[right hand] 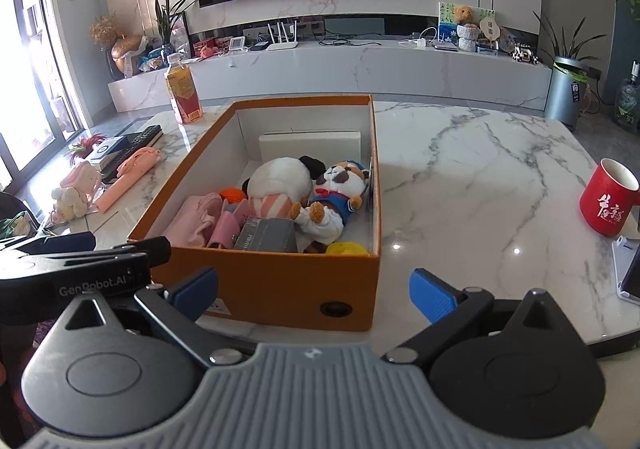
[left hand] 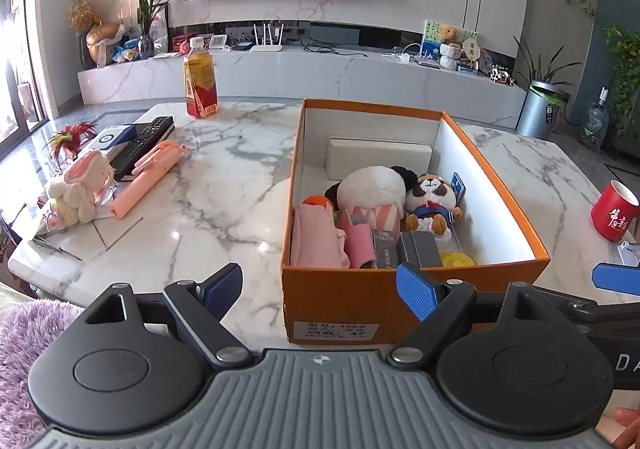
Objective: Organize objects
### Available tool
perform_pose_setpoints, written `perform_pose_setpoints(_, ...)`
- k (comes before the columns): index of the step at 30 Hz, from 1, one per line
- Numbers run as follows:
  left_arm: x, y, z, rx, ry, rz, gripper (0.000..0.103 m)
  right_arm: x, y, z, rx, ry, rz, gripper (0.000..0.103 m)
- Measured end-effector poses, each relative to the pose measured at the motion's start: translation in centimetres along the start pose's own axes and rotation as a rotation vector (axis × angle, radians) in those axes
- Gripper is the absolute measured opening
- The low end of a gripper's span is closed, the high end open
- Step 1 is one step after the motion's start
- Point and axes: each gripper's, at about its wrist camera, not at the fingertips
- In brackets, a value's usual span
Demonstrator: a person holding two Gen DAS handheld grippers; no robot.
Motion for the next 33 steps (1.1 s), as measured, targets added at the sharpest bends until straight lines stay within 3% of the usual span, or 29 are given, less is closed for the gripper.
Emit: perform_pose_setpoints(33,-0.85,-0.06,-0.04,0.001,-0.007,-0.001,0.1,-0.37,0.81,-0.03,-0.017,0.0,-0.027,0.102)
Point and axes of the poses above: each gripper's, at about its wrist camera, not at the fingertips, and x roughly the way its jaws point, y to its left, z to its top, and after that the axes turned 7 degrees about z, right-handed
